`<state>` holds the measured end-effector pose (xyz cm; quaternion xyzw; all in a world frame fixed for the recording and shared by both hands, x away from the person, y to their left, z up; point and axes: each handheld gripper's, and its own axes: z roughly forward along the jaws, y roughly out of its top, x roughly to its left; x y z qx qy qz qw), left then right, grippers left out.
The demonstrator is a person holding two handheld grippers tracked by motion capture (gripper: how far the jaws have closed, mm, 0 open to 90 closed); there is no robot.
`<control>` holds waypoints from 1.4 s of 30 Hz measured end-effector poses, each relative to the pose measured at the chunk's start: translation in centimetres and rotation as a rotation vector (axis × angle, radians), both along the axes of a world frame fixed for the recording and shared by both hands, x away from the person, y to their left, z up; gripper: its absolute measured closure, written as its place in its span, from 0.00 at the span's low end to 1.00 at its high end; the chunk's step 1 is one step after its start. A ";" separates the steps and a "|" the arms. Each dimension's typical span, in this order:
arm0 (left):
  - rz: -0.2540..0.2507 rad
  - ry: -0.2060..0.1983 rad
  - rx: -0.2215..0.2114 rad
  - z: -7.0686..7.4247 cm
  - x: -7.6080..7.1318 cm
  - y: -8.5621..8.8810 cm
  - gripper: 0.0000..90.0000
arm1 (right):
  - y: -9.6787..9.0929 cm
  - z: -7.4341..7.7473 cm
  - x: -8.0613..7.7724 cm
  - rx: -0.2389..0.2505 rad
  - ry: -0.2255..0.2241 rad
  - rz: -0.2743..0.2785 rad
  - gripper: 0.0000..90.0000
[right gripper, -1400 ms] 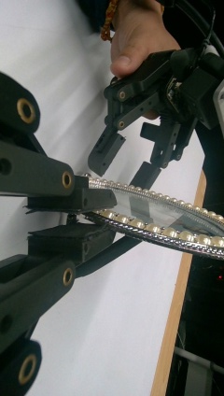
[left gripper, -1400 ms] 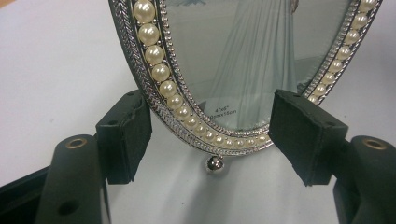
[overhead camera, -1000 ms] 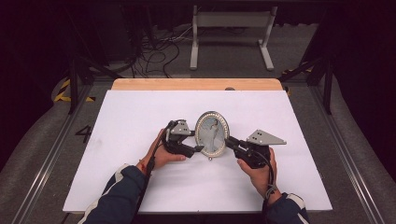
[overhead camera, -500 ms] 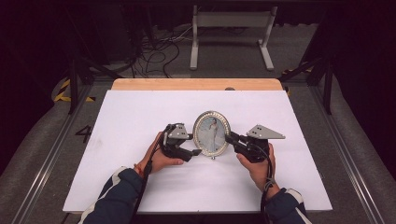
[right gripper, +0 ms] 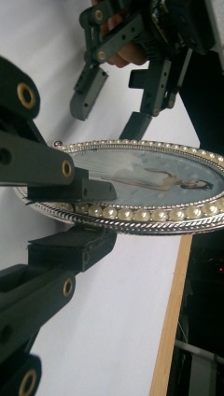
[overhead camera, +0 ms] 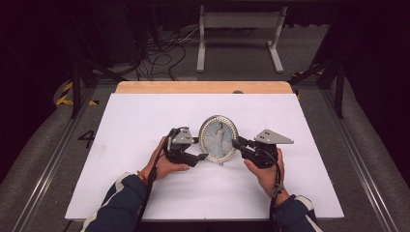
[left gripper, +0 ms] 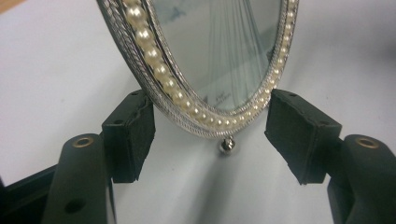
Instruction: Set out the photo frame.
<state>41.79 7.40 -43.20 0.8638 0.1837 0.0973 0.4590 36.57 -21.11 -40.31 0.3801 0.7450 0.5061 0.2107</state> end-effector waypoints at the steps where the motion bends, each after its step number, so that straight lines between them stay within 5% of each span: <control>1: 0.009 -0.003 -0.012 0.1 0.0 0.0 0.38 | 0.0 -0.1 -0.1 -0.005 0.000 -0.002 0.82; 6: 0.044 -0.026 -0.070 0.4 0.2 0.4 0.51 | 0.0 -0.6 -0.6 -0.020 0.007 -0.009 0.84; 14: 0.065 -0.036 -0.069 0.5 0.1 0.7 0.66 | 0.2 -1.1 -0.5 -0.017 0.014 -0.024 0.84; 35: 0.080 -0.035 -0.039 0.6 -0.7 1.1 0.70 | 0.2 -0.9 0.4 -0.005 0.016 -0.028 0.83; 42: 0.089 -0.062 -0.032 0.7 -1.3 0.8 0.71 | 0.1 -1.0 0.7 -0.012 0.019 -0.035 0.81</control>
